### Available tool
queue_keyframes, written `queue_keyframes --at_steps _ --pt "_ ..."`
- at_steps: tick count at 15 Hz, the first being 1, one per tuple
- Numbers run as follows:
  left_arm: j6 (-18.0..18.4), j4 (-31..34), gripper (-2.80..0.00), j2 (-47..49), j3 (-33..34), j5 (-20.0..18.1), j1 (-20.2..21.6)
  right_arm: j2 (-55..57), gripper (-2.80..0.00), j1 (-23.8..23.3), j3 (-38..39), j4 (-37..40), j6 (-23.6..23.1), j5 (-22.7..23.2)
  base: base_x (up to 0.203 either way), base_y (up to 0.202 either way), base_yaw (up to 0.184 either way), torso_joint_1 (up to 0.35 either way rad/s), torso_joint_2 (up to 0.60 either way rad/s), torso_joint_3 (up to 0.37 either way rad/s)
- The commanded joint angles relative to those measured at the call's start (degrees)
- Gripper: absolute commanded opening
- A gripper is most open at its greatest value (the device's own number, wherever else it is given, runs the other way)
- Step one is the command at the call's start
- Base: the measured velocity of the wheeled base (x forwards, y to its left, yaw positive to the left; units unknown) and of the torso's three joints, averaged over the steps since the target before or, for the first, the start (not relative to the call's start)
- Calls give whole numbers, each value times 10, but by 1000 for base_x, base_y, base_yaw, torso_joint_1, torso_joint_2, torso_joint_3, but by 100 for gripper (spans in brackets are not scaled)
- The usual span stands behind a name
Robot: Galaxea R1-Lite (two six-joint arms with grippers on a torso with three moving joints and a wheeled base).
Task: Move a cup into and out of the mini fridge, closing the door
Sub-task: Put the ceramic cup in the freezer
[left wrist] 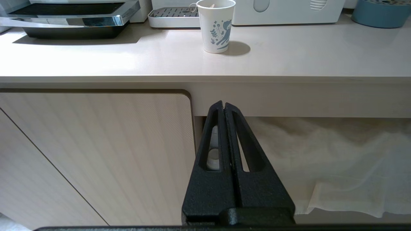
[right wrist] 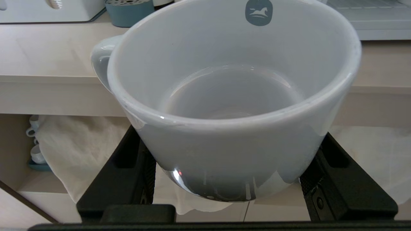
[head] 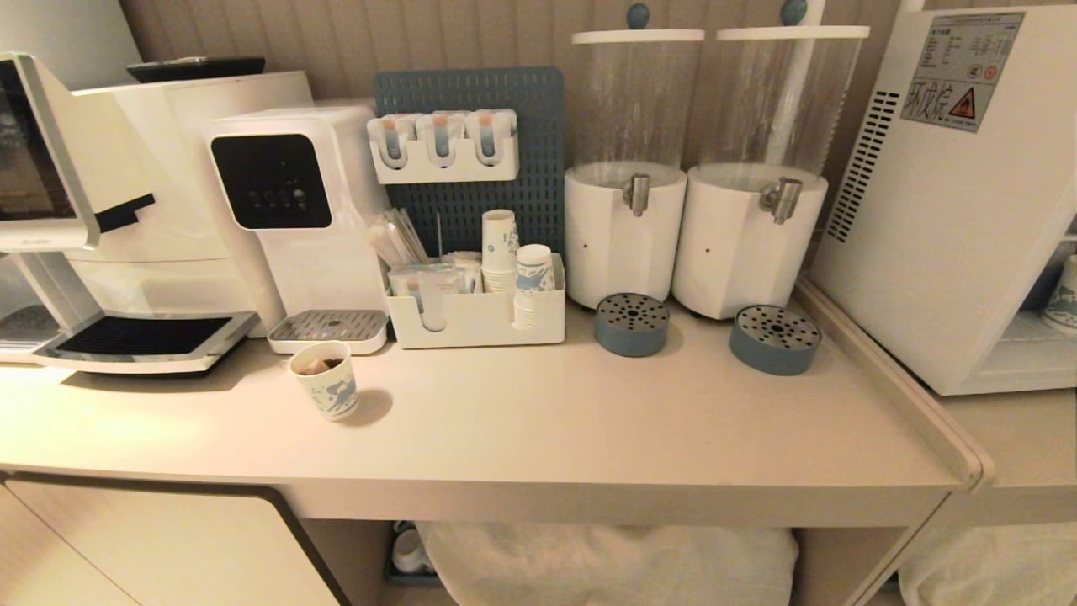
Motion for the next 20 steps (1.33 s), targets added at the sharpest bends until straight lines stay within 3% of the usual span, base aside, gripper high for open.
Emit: queue_keyframes --at_steps 1,20 --pt "0 0 -280 0 0 0 0 2 -280 0 0 0 0 0 0 0 0 0 0 0" --pt "0 0 -280 0 0 0 0 2 -280 0 0 0 0 0 0 0 0 0 0 0"
